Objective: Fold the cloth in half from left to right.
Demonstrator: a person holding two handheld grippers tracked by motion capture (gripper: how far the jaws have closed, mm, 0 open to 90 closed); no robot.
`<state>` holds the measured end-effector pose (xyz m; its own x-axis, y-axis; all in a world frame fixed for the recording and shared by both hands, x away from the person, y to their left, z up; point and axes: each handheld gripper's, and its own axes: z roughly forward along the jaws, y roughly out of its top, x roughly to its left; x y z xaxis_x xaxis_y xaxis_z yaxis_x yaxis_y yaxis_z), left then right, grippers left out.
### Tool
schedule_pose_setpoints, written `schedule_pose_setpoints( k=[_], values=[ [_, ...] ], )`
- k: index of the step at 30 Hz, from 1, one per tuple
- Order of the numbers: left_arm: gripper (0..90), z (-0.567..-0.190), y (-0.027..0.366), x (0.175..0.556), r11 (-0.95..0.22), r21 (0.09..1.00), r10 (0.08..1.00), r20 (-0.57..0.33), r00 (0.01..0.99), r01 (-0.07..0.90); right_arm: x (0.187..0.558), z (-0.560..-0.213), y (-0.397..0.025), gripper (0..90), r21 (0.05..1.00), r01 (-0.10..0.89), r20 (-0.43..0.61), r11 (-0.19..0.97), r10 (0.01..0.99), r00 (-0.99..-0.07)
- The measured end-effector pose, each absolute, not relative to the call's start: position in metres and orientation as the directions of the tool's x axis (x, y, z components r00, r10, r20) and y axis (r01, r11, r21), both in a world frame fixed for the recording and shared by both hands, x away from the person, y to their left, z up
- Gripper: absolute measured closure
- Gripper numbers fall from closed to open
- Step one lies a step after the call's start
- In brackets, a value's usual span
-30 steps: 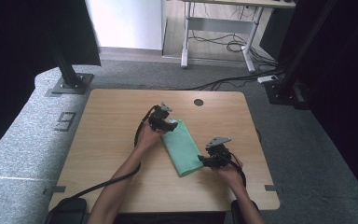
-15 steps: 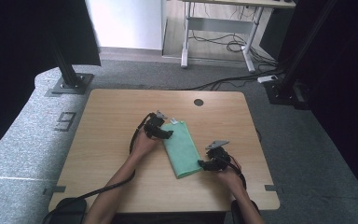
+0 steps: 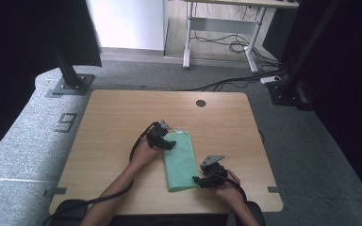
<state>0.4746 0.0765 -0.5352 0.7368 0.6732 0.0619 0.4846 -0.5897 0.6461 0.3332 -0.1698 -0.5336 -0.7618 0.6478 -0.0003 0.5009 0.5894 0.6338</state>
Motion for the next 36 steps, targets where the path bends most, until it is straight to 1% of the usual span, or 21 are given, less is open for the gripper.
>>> schedule_pose_setpoints(
  k=[2, 3, 4, 5, 8, 9, 10, 11, 12, 13, 14, 15, 16, 18, 19, 23, 24, 27, 30, 33, 36],
  values=[
    [24.1, -0.533, 0.078, 0.472, -0.594, 0.65, 0.667, 0.07, 0.741, 0.473, 0.339, -0.53, -0.169, 42.9, 0.656, 0.505, 0.026, 0.561, 0.651, -0.759],
    [24.1, -0.531, 0.08, 0.47, -0.581, 0.661, 0.67, 0.057, 0.74, 0.475, 0.339, -0.53, -0.169, 42.9, 0.656, 0.505, 0.026, 0.561, 0.651, -0.759],
    [23.6, -0.528, 0.082, 0.467, -0.563, 0.674, 0.673, 0.038, 0.739, 0.478, 0.345, -0.528, -0.169, 42.7, 0.67, 0.51, 0.041, 0.539, 0.66, -0.75],
    [21.5, -0.525, 0.083, 0.46, -0.535, 0.686, 0.672, -0.008, 0.741, 0.492, 0.363, -0.525, -0.166, 40.4, 0.691, 0.515, 0.043, 0.508, 0.682, -0.73],
    [17.3, -0.529, 0.082, 0.445, -0.557, 0.675, 0.662, 0.009, 0.75, 0.484, 0.389, -0.522, -0.159, 40.5, 0.697, 0.508, 0.009, 0.506, 0.702, -0.712],
    [14.8, -0.529, 0.082, 0.445, -0.557, 0.675, 0.662, 0.009, 0.75, 0.484, 0.389, -0.522, -0.159, 40.5, 0.697, 0.508, 0.009, 0.506, 0.702, -0.712],
    [14.5, -0.532, 0.082, 0.44, -0.57, 0.666, 0.661, 0.024, 0.75, 0.481, 0.409, -0.521, -0.155, 40.5, 0.702, 0.52, 0.009, 0.487, 0.724, -0.69],
    [14.5, -0.534, 0.082, 0.437, -0.575, 0.661, 0.662, 0.031, 0.749, 0.482, 0.409, -0.521, -0.155, 40.5, 0.702, 0.52, 0.009, 0.487, 0.724, -0.69],
    [14.1, -0.539, 0.082, 0.433, -0.583, 0.642, 0.665, 0.024, 0.747, 0.498, 0.422, -0.52, -0.152, 40.3, 0.707, 0.519, -0.002, 0.481, 0.735, -0.678],
    [14.2, -0.539, 0.082, 0.433, -0.583, 0.642, 0.665, 0.024, 0.747, 0.498, 0.422, -0.52, -0.152, 40.3, 0.707, 0.519, -0.002, 0.481, 0.735, -0.678],
    [14.3, -0.542, 0.084, 0.428, -0.563, 0.654, 0.67, 0.005, 0.742, 0.505, 0.435, -0.518, -0.147, 39.3, 0.711, 0.516, -0.013, 0.478, 0.742, -0.67],
    [14.4, -0.542, 0.084, 0.428, -0.563, 0.654, 0.67, 0.005, 0.742, 0.505, 0.442, -0.518, -0.145, 38.8, 0.712, 0.515, -0.018, 0.478, 0.745, -0.666],
    [14.4, -0.544, 0.086, 0.425, -0.543, 0.66, 0.677, -0.022, 0.736, 0.519, 0.448, -0.518, -0.143, 38.5, 0.71, 0.515, -0.024, 0.48, 0.747, -0.664],
    [14.5, -0.545, 0.087, 0.423, -0.538, 0.663, 0.678, -0.027, 0.735, 0.521, 0.454, -0.518, -0.14, 38.4, 0.71, 0.513, -0.029, 0.482, 0.748, -0.663],
    [14.5, -0.545, 0.088, 0.42, -0.541, 0.661, 0.674, -0.029, 0.739, 0.519, 0.468, -0.52, -0.133, 38.3, 0.709, 0.508, -0.041, 0.488, 0.749, -0.661],
    [14.6, -0.545, 0.089, 0.418, -0.543, 0.664, 0.669, -0.026, 0.742, 0.513, 0.482, -0.522, -0.125, 38.1, 0.707, 0.505, -0.056, 0.496, 0.751, -0.658],
    [14.6, -0.545, 0.09, 0.417, -0.544, 0.665, 0.667, -0.026, 0.744, 0.511, 0.493, -0.526, -0.12, 38.1, 0.691, 0.508, -0.074, 0.514, 0.75, -0.658],
    [14.6, -0.545, 0.09, 0.416, -0.544, 0.667, 0.667, -0.025, 0.744, 0.51, 0.503, -0.532, -0.118, 38.1, 0.675, 0.519, -0.101, 0.524, 0.763, -0.639],
    [14.6, -0.545, 0.09, 0.416, -0.545, 0.666, 0.667, -0.023, 0.744, 0.509, 0.509, -0.534, -0.122, 38.1, 0.675, 0.533, -0.099, 0.51, 0.778, -0.62],
    [14.6, -0.545, 0.09, 0.417, -0.547, 0.667, 0.665, -0.022, 0.747, 0.506, 0.515, -0.538, -0.127, 36.4, 0.687, 0.55, -0.068, 0.474, 0.796, -0.601],
    [14.5, -0.545, 0.091, 0.417, -0.548, 0.667, 0.663, -0.021, 0.748, 0.505, 0.516, -0.538, -0.129, 35.8, 0.69, 0.552, -0.065, 0.469, 0.799, -0.598]
  ],
)
